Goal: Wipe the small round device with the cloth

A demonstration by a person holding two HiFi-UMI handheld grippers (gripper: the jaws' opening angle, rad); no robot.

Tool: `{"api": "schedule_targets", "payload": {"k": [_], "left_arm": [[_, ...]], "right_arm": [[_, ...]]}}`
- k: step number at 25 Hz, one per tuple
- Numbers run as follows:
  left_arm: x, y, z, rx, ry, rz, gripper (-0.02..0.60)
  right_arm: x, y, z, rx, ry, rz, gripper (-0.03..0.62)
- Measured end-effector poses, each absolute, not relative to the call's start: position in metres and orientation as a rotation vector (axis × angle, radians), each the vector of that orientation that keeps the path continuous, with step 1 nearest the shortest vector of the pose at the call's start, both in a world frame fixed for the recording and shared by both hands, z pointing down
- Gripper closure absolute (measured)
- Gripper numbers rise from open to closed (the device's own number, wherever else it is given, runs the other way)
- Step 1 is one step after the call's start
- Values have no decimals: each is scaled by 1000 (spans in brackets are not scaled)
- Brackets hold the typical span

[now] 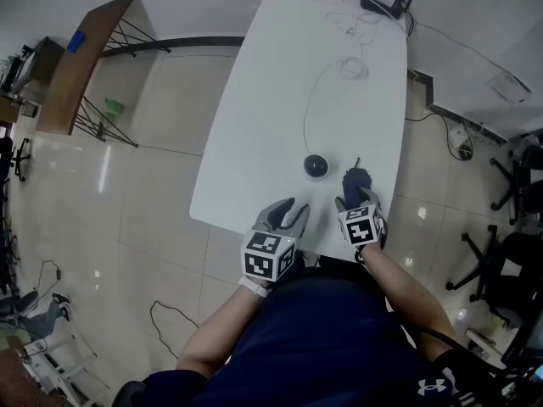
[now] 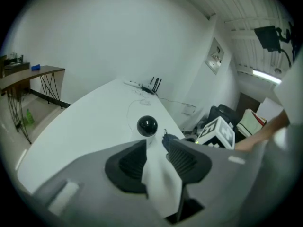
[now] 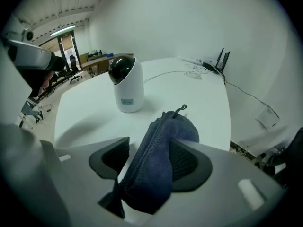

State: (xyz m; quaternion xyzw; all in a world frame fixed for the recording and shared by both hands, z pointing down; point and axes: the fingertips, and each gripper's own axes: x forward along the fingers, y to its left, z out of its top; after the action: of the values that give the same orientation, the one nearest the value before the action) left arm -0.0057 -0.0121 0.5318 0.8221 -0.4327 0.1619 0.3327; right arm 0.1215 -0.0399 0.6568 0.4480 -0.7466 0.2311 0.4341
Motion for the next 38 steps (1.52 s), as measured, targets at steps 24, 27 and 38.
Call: {"api": "schedule_targets", "payload": {"k": [24,27,38], "left_arm": [[0,-22,541,2102,-1135,362,486],[-4,-24,541,2091,-1140,348,486],[-19,-13,545,2054,-1186,297,488]], "right_arm": [[160,-65,634,1274,-2120,1202,529],[154,-80,613,1271,-2185,1156,530],[51,-92,515,918,-2469,285,528]]}}
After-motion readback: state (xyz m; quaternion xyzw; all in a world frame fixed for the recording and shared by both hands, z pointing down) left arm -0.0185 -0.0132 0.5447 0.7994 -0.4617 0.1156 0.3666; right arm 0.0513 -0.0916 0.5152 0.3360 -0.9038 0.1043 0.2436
